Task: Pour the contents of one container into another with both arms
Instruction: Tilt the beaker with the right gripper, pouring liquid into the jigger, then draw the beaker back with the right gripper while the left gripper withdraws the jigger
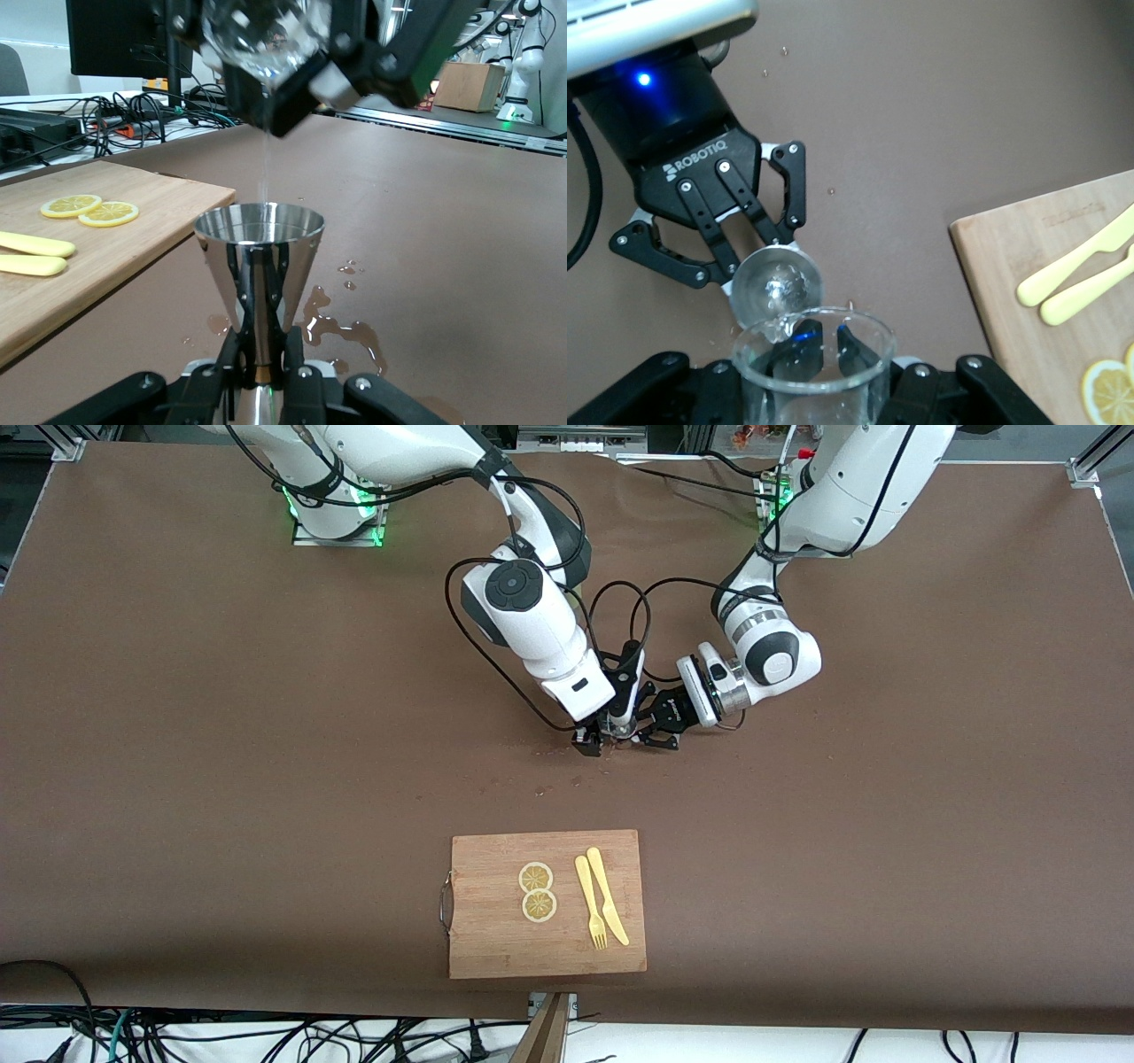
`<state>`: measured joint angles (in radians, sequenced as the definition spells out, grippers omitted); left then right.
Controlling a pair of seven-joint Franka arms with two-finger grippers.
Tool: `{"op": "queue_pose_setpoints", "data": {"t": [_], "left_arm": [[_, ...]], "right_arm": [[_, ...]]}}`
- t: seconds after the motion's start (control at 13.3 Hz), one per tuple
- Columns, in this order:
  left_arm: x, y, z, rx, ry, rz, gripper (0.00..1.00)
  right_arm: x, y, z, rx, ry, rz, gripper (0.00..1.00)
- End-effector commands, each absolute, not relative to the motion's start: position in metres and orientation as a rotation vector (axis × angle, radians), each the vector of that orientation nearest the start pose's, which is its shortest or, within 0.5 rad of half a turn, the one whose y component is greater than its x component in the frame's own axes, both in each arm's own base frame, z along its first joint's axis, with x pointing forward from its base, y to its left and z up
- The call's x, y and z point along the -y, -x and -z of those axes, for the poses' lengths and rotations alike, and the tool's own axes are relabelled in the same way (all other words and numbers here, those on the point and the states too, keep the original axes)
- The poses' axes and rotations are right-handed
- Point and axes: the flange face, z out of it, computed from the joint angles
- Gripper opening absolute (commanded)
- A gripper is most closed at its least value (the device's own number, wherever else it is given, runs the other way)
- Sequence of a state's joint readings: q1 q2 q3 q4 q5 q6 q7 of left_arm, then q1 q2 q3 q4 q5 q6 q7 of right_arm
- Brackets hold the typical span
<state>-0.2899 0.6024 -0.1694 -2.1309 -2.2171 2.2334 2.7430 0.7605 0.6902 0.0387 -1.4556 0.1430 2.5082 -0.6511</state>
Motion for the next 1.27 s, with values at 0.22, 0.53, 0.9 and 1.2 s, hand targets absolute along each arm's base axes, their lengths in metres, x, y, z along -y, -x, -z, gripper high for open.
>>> {"op": "queue_pose_setpoints", "data": {"t": [0.22,0.53,0.9,1.2], "left_arm": [[0.270,-0.472,-0.127,1.104,-1.789,-1.301,0.00],[0.268,-0.472,-0.127,1.094,-1.794,-1.300,0.00],[0.232,-0.477,-0.138,1.046,-1.799,-1.342,0.00],[0.165,-0.491,-0.137,1.082,-1.707,-1.359,0.00]], "right_arm": [[-0.520,-0.524,-0.337,1.614,2.337,0.503,0.14],[-0.494,-0.548,-0.366,1.338,2.342,0.526,0.14],[-0.445,-0.586,-0.379,1.206,2.293,0.584,0.15],[-0.373,-0.624,-0.363,1.257,2.072,0.563,0.15]]}}
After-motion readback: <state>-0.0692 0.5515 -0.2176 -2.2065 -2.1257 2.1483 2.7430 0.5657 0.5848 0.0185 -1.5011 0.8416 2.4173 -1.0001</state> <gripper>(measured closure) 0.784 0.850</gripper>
